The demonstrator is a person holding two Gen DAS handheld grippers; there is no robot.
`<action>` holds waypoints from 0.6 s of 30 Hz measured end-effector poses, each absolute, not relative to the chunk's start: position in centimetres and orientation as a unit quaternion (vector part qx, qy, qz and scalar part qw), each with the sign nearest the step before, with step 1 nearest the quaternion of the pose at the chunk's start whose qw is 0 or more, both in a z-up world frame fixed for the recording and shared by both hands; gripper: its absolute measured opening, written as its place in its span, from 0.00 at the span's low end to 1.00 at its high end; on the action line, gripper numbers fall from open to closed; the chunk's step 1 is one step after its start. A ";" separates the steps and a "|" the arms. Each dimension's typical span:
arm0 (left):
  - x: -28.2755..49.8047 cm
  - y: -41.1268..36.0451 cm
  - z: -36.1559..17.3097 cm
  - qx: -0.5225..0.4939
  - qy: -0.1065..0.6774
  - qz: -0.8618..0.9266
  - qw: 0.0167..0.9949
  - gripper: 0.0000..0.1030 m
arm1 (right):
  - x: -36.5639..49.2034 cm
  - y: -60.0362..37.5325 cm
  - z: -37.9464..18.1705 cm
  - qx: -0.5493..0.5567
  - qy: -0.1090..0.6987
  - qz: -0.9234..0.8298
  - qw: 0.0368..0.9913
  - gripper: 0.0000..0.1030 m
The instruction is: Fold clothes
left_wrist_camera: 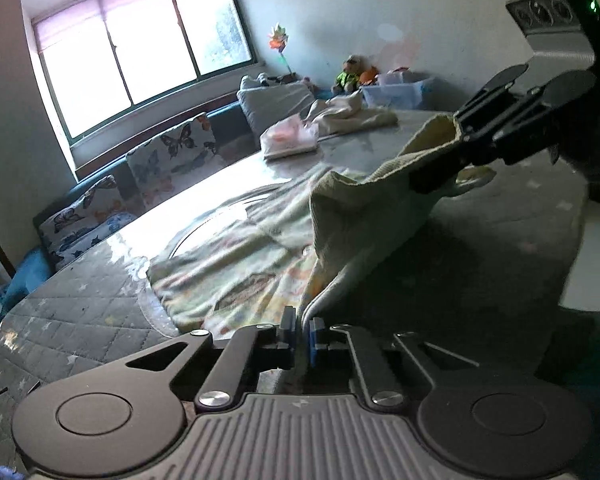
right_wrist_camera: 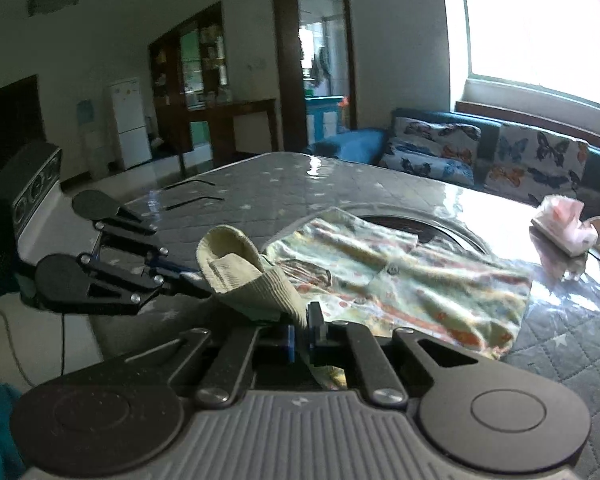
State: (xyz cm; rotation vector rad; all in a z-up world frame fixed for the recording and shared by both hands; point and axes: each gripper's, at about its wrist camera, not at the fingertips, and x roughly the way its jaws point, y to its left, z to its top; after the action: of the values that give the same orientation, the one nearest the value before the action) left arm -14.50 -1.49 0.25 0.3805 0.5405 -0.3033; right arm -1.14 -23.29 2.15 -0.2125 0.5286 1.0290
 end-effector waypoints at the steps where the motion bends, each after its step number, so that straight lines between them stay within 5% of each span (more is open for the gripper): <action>1: -15.2 -1.6 0.6 0.184 0.265 -0.154 0.934 0.07 | -1.6 -23.5 2.3 -0.102 0.249 0.490 0.829 0.05; 9: -21.2 -2.2 3.5 0.160 0.276 -0.204 0.926 0.07 | -6.6 -26.2 5.1 -0.096 0.276 0.547 0.784 0.04; 18: -18.6 -1.3 4.6 0.145 0.260 -0.196 0.934 0.07 | -4.0 -25.8 7.0 -0.084 0.279 0.543 0.787 0.04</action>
State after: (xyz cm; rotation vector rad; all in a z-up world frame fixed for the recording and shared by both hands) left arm -18.58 -1.28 4.63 0.2964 0.5307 -0.4005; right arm -3.98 -25.82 7.03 -0.1811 0.6018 1.1701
